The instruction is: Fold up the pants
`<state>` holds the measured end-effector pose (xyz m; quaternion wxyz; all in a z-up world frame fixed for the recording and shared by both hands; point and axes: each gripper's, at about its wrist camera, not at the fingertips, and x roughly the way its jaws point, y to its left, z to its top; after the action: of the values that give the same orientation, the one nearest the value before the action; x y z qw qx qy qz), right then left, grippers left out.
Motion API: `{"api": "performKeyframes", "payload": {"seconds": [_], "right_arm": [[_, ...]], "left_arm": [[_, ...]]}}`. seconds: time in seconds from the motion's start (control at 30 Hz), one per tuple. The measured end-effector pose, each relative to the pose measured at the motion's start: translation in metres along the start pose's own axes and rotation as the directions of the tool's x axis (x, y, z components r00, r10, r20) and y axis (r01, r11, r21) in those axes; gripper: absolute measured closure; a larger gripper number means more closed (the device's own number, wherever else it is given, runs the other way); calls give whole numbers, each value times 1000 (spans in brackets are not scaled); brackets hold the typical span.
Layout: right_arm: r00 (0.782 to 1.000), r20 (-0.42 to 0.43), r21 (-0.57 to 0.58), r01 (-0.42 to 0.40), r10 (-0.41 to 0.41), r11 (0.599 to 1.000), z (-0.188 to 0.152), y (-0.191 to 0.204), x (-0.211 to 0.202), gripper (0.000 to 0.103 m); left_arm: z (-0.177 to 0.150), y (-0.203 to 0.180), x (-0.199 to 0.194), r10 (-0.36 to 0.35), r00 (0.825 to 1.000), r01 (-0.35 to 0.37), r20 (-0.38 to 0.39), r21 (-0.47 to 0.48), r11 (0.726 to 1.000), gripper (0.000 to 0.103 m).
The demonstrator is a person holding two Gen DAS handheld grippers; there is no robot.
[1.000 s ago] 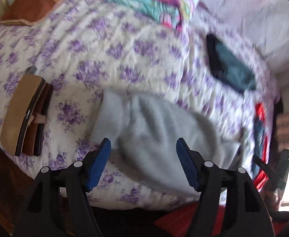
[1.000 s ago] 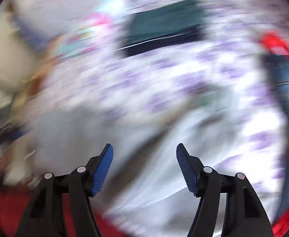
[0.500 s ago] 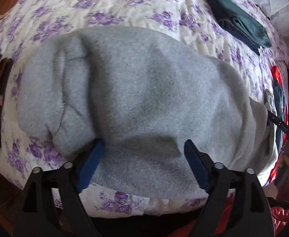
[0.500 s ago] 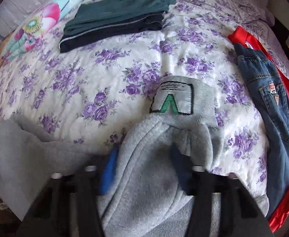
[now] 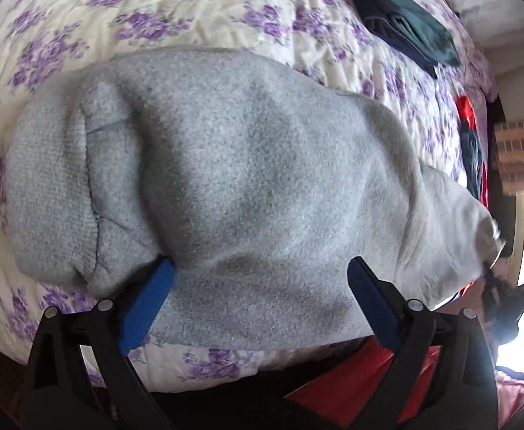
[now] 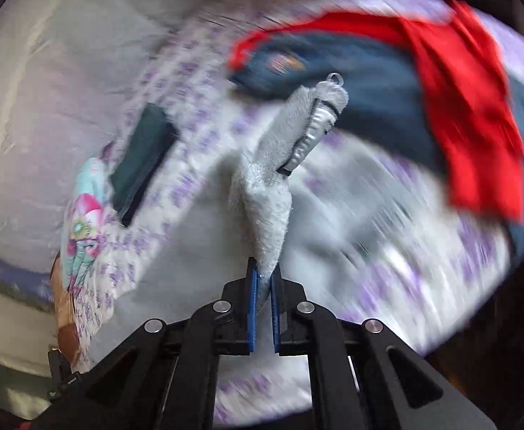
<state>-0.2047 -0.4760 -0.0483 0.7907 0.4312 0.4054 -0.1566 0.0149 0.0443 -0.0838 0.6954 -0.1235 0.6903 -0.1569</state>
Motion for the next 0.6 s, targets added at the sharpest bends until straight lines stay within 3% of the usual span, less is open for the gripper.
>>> {"api": "performKeyframes", "payload": {"seconds": [0.07, 0.13, 0.17, 0.2, 0.23, 0.37, 0.43, 0.47, 0.5, 0.53, 0.6], "right_arm": [[999, -34, 159, -3, 8, 987, -19, -37, 12, 92], [993, 18, 323, -115, 116, 939, -27, -56, 10, 92], [986, 62, 347, -166, 154, 923, -26, -57, 5, 91], [983, 82, 331, -183, 165, 926, -23, -52, 1, 82], [986, 92, 287, -161, 140, 944, -18, -44, -3, 68], [980, 197, 53, -27, 16, 998, -4, 4, -26, 68], [955, 293, -79, 70, -44, 994, -6, 34, -38, 68], [948, 314, -162, 105, -50, 981, -5, 48, -38, 67], [952, 302, -247, 136, -57, 959, -5, 60, -32, 61], [964, 249, -351, 184, -97, 918, -6, 76, -11, 46], [966, 152, -433, 256, -210, 864, -4, 73, 29, 42]], "left_arm": [[1, -5, 4, 19, 1000, -19, -11, 34, 999, 8], [2, -9, 7, 38, 999, -37, -21, 62, 997, 8], [3, -10, 8, 43, 999, -41, -24, 70, 997, 8], [3, -11, 9, 43, 999, -41, -27, 75, 996, 8], [3, -11, 9, 42, 999, -40, -29, 77, 996, 8], [1, -13, 2, 40, 999, -39, -8, 93, 995, 8], [-2, -15, -8, 43, 999, -46, 33, 109, 993, 8], [-4, -17, -13, 46, 997, -54, 66, 117, 992, 8], [-5, -16, -17, 55, 995, -65, 89, 122, 990, 8], [-8, -12, -20, 67, 993, -79, 98, 122, 989, 8], [-8, -5, -12, 117, 990, -126, 82, 113, 986, 8]]}}
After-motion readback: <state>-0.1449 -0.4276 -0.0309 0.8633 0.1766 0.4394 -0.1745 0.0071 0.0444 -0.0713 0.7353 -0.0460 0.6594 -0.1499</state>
